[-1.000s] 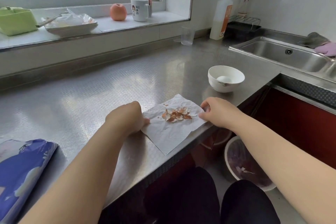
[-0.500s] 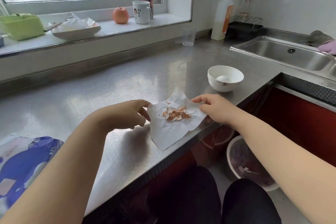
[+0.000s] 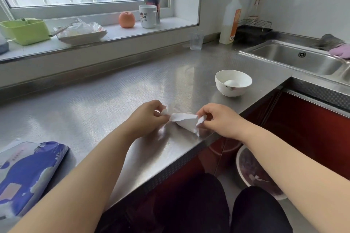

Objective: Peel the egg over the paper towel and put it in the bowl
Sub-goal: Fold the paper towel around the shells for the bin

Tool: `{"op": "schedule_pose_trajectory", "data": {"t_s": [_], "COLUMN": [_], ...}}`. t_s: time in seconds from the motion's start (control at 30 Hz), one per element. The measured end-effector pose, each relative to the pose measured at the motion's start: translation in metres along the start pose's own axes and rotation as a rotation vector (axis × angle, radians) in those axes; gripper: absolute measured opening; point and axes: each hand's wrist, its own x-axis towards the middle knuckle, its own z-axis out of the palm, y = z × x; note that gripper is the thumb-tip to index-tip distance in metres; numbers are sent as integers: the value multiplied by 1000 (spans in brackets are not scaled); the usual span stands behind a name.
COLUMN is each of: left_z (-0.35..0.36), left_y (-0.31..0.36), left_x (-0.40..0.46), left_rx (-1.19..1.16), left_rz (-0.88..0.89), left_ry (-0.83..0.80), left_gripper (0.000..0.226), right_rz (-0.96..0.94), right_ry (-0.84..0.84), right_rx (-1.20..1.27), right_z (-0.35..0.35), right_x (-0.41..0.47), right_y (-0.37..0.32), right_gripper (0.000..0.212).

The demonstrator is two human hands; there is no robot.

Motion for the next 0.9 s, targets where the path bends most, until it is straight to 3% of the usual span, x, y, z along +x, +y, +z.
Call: {"op": "schedule_pose_trajectory", "data": {"t_s": [0.1,0.2,0.3,0.4,0.53,0.67,0.77,0.9], "left_z": [11,22,34,50,81,123,158,209], "left_y": [9,17,30,51,77,105,123,136], "left_x": [-1,0,3,3,11,22,31,41], "left_rx": [-101,-281,-376,-356,-355,-324,-348,-437], "left_rz": [-5,8,25,109,142,217,199,121], "left_ry": [9,27,-45,-151,-136,-131,-146,-241], "left_gripper": [16,19,41,24,8,16,24,14], "right_rz": [-26,-27,-31,-4,54,113,178,281], "right_ry": [48,106,162,213,215,281,306,365], "right_rx": [46,102,166,286,414,314,320,278], "right_z": [4,7,2,-8,-29,-51,-60,-61], "right_x": [-2,-7,-13,-22,-38,-60,-79,-91], "right_y": [-1,0,3,9,31,63,94,150], "right_gripper": [8,24,21,20,48,12,11,14]}}
